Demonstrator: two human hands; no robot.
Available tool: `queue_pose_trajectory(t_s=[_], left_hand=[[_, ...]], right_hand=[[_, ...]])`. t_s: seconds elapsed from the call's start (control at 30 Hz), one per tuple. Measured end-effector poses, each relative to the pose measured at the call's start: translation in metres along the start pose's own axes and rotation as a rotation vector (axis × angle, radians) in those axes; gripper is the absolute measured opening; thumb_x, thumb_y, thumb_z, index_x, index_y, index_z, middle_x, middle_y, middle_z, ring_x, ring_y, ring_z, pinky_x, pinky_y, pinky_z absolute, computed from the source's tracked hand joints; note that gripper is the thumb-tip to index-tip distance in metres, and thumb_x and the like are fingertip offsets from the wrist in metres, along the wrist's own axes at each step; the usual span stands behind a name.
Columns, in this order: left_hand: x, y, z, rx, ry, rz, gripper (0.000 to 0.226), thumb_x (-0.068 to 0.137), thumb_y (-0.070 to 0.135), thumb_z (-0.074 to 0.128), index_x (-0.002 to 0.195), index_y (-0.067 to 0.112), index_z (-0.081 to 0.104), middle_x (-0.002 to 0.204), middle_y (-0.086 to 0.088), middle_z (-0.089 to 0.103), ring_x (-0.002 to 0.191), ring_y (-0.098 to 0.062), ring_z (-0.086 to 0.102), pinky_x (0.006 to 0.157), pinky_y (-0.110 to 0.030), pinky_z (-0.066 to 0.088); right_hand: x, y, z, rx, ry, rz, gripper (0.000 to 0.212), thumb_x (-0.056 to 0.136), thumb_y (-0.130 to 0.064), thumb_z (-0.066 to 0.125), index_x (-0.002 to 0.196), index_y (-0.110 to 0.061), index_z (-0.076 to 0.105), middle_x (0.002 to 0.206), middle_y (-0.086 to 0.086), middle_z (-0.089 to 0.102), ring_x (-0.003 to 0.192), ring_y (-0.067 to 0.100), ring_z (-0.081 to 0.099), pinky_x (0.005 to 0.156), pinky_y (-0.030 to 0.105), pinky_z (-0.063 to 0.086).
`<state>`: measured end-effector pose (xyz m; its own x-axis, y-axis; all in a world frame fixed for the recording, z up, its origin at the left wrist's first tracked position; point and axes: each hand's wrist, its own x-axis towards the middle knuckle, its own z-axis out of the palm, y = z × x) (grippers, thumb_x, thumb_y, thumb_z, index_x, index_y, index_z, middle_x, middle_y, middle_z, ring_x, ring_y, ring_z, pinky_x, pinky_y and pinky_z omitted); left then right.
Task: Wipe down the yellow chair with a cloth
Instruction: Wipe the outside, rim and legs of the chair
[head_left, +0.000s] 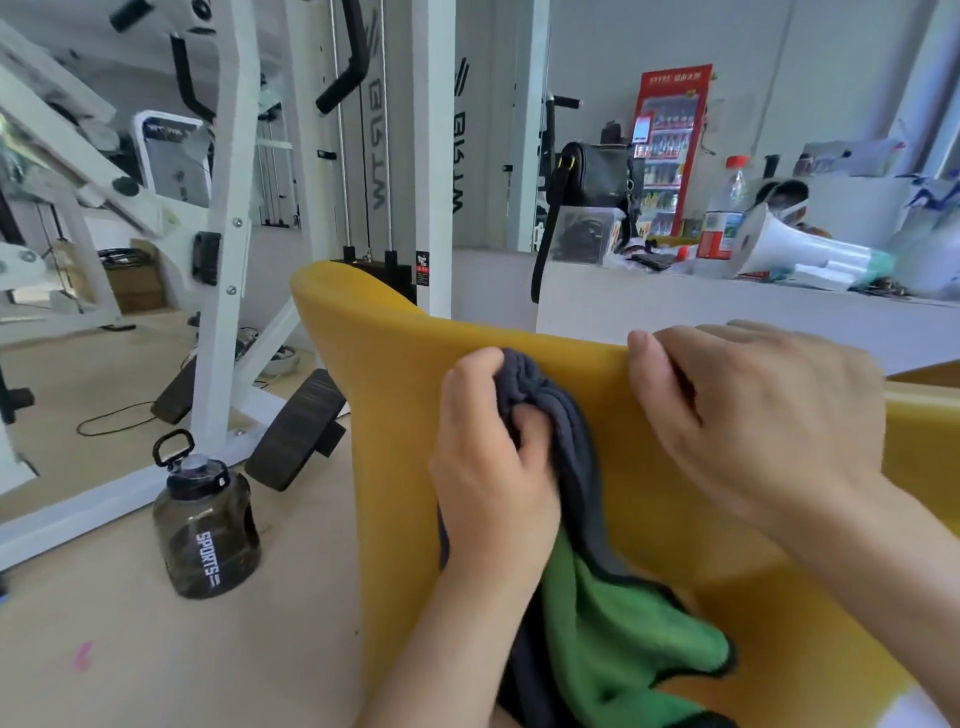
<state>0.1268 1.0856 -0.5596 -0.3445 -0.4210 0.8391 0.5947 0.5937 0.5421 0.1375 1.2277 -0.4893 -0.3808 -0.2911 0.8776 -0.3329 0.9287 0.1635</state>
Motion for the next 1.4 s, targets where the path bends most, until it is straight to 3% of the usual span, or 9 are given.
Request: queue_pose_trajectory(t_s=[0.23,0.5,0.6,0.7,0.8,0.93,1.07,1.2,1.4], left_hand=[[0.012,-0.003,-0.021,0.127,-0.054,0.093,0.020,0.083,0.011,0.047,0.102,0.013,0.050,0.078,0.007,0.042,0.067,-0.008,0.037,0.062,-0.007,0.032],[0.022,0.011,-0.026,0.025,-0.084,-0.172,0.023,0.087,0.005,0.049,0.092,0.027,0.042,0.073,0.008,0.046,0.068,-0.009,0.047,0.061,-0.020,0.034],[0.008,0.035,-0.018,0.017,-0.217,-0.120,0.018,0.083,0.008,0.052,0.090,0.024,0.047,0.073,0.007,0.048,0.068,-0.014,0.048,0.062,-0.026,0.036],[0.000,0.054,-0.013,-0.151,-0.454,-0.107,0.020,0.077,0.017,0.052,0.094,0.025,0.057,0.072,0.016,0.054,0.068,0.002,0.050,0.065,-0.018,0.043],[0.013,0.060,-0.021,-0.562,-0.591,-0.429,0.012,0.089,0.012,0.051,0.088,0.021,0.058,0.066,0.008,0.062,0.051,-0.005,0.055,0.044,-0.021,0.043],[0.029,0.059,-0.042,-0.727,-0.823,-0.514,0.017,0.085,0.013,0.041,0.096,0.010,0.055,0.058,-0.002,0.063,0.037,-0.017,0.055,0.033,-0.020,0.030],[0.045,0.052,-0.047,-0.458,-0.643,-0.372,0.019,0.075,0.019,0.052,0.089,0.020,0.065,0.073,0.001,0.071,0.060,-0.012,0.066,0.043,-0.019,0.042],[0.079,0.018,-0.063,0.111,-0.366,0.000,0.026,0.092,0.022,0.048,0.107,0.026,0.069,0.108,0.022,0.059,0.109,0.005,0.050,0.094,-0.012,0.035],[0.090,-0.009,-0.058,0.261,-0.500,-0.032,0.031,0.087,0.032,0.040,0.088,0.031,0.071,0.090,0.020,0.062,0.096,-0.004,0.043,0.076,-0.023,0.031]], right_hand=[[-0.019,0.058,0.004,0.244,0.010,-0.009,0.033,0.097,-0.037,0.031,0.067,-0.028,0.042,0.053,-0.006,0.046,0.051,0.025,0.050,0.051,0.040,0.042],[-0.036,0.108,0.006,0.156,0.021,0.207,0.051,0.100,-0.041,0.032,0.076,-0.012,0.067,0.062,0.006,0.059,0.068,0.033,0.058,0.064,0.047,0.045],[-0.031,0.064,-0.014,0.179,0.124,0.135,0.037,0.097,-0.032,0.041,0.095,-0.010,0.071,0.093,0.013,0.063,0.091,0.036,0.055,0.081,0.053,0.042],[-0.038,-0.005,-0.026,0.447,-0.001,-0.132,0.041,0.090,-0.030,0.053,0.126,-0.014,0.061,0.114,0.008,0.053,0.103,0.023,0.051,0.092,0.034,0.040],[-0.039,-0.022,-0.028,0.820,-0.149,0.044,0.059,0.084,-0.050,0.058,0.139,-0.032,0.043,0.119,-0.007,0.046,0.114,0.005,0.050,0.092,0.013,0.041],[-0.040,-0.026,-0.031,1.300,-0.218,0.210,0.045,0.078,-0.026,0.074,0.117,-0.029,0.050,0.096,-0.007,0.057,0.068,0.009,0.066,0.064,0.015,0.051],[-0.038,-0.015,-0.028,0.623,0.230,0.201,0.029,0.070,-0.005,0.075,0.088,-0.022,0.059,0.091,-0.008,0.054,0.079,0.006,0.053,0.069,0.011,0.040],[-0.029,-0.001,-0.012,0.341,0.423,0.006,0.015,0.077,0.002,0.071,0.091,-0.002,0.067,0.105,0.012,0.050,0.088,0.027,0.052,0.076,0.028,0.043],[-0.054,-0.049,0.075,0.157,0.239,-0.496,0.016,0.096,-0.019,0.059,0.094,-0.010,0.073,0.112,0.008,0.062,0.097,0.027,0.053,0.068,0.037,0.039]])
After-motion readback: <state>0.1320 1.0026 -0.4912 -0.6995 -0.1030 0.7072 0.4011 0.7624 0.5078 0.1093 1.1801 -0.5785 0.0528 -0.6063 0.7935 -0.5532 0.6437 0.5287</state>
